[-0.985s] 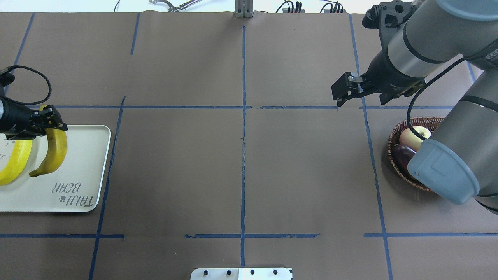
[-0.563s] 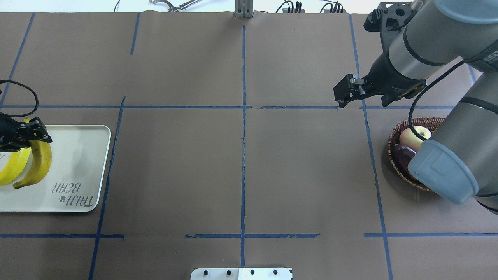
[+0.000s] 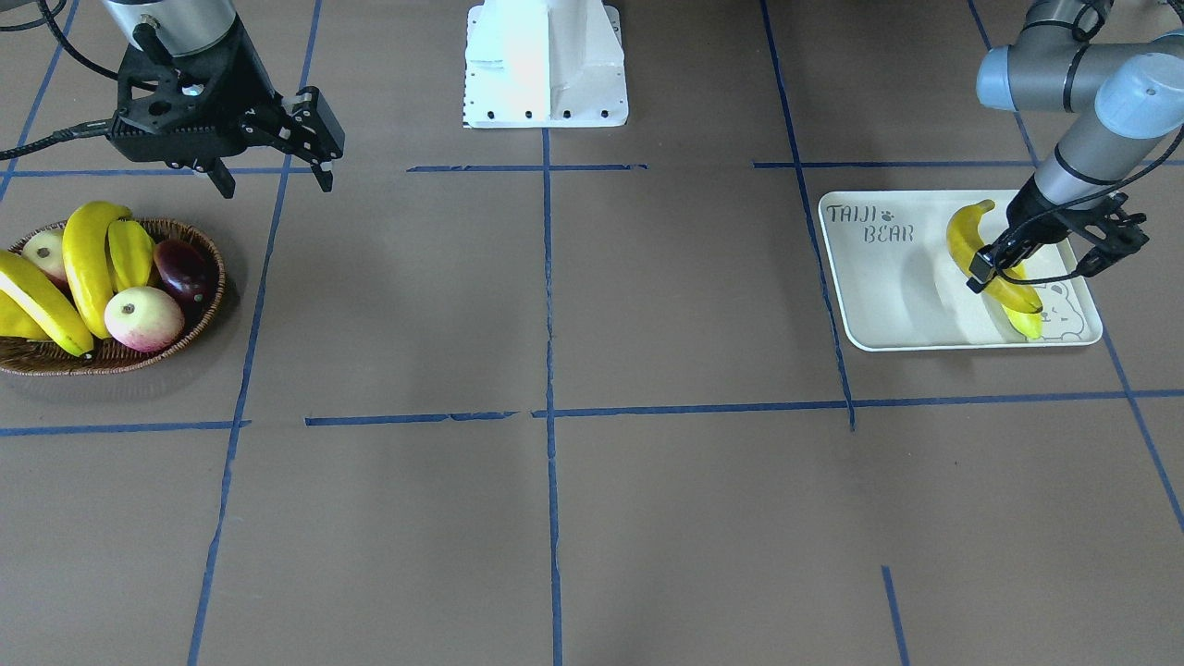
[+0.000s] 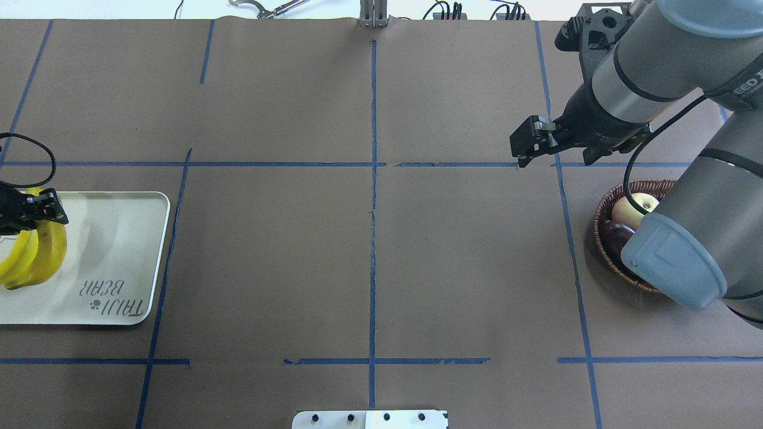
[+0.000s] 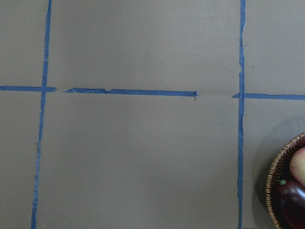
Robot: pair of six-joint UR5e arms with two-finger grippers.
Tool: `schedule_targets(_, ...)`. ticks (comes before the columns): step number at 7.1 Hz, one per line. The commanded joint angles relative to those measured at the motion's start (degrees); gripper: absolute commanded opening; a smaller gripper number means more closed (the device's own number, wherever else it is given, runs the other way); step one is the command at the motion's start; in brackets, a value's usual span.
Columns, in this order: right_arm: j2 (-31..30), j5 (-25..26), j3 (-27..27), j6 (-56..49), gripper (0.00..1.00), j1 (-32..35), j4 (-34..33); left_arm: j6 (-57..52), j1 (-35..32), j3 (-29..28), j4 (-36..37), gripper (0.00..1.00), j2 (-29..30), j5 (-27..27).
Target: Transfer all bananas from basket to plate
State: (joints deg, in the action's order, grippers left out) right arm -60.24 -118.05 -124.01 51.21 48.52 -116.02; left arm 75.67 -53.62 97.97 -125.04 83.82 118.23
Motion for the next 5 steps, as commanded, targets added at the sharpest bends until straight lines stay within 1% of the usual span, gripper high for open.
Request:
schedule_targets(1, 0.1, -0.1, -0.1, 0.0, 1.0, 0.0, 0.0, -1.0, 0.0, -0.9, 0.0, 0.08, 0.0, -0.1)
schedule_targets(2, 0.1, -0.1, -0.2, 0.0, 1.0, 0.0, 0.0, -1.3, 0.0, -1.3, -0.1, 0.3, 0.0, -0.1)
schedule_targets(3, 0.2, -0.2, -0.2, 0.0, 1.0, 0.0, 0.0, -1.6, -0.1, -1.2, -0.2, 0.79, 0.0, -1.1)
schedule_targets(4, 0.2, -0.1, -0.2, 0.1, 1.0, 0.0, 0.0, -3.0, 0.0, -1.2, -0.2, 1.0, -0.2, -3.0)
schedule_targets(5, 0.3, -0.1, -0.4, 0.1, 1.0, 0.1, 0.0, -5.4, -0.2, -1.2, -0.3, 1.0, -0.2, -2.6)
